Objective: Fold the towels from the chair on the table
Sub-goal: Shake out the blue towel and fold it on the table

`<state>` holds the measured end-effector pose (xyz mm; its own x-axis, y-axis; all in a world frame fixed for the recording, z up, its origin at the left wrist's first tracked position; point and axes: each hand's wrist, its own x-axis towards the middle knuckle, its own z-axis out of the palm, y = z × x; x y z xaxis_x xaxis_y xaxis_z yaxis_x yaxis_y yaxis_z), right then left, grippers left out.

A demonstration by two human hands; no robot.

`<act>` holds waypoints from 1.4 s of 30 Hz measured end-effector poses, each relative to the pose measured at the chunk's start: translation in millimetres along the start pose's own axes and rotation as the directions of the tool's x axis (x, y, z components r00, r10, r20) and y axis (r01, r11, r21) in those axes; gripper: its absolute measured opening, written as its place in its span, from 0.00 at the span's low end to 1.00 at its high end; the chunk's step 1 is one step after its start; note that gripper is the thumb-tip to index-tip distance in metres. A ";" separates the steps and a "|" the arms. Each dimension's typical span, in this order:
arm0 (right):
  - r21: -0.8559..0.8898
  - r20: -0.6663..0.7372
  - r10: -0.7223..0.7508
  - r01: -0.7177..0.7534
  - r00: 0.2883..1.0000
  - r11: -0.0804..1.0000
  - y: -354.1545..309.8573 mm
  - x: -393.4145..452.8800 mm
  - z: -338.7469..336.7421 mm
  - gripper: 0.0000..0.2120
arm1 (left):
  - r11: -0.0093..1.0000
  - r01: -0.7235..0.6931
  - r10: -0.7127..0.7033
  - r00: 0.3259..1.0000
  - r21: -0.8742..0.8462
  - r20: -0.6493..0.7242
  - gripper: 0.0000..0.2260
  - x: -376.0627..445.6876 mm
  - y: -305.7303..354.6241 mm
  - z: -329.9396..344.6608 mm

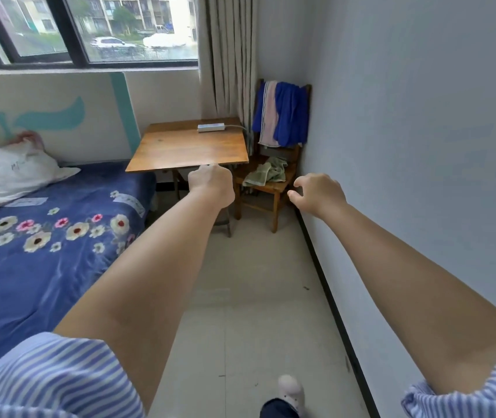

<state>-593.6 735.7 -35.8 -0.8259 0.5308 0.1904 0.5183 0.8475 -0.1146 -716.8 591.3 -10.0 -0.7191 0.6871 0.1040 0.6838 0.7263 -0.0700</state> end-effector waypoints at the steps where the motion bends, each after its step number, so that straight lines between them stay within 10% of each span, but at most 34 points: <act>1: 0.001 -0.006 0.004 -0.004 1.000 1.000 9.2 27.6 6.9 0.18 | 1.000 0.003 -0.003 1.000 -0.004 0.000 0.11 29.2 2.5 6.2; 21: 0.045 0.017 -0.031 0.030 0.999 0.999 134.6 524.3 99.6 0.17 | 0.998 0.049 -0.043 0.990 -0.043 0.134 0.10 532.0 7.5 76.5; 42: 0.219 0.009 0.391 -0.383 0.920 0.897 240.1 923.6 152.8 0.11 | 0.948 -0.163 0.187 0.980 -0.272 0.065 0.08 975.0 27.9 100.1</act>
<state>-1265.9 1430.0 -36.4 -0.5595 0.8198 0.1217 0.7330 0.5580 -0.3890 -1411.2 1283.5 -9.8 -0.5851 0.8106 0.0247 0.7993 0.5713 0.1864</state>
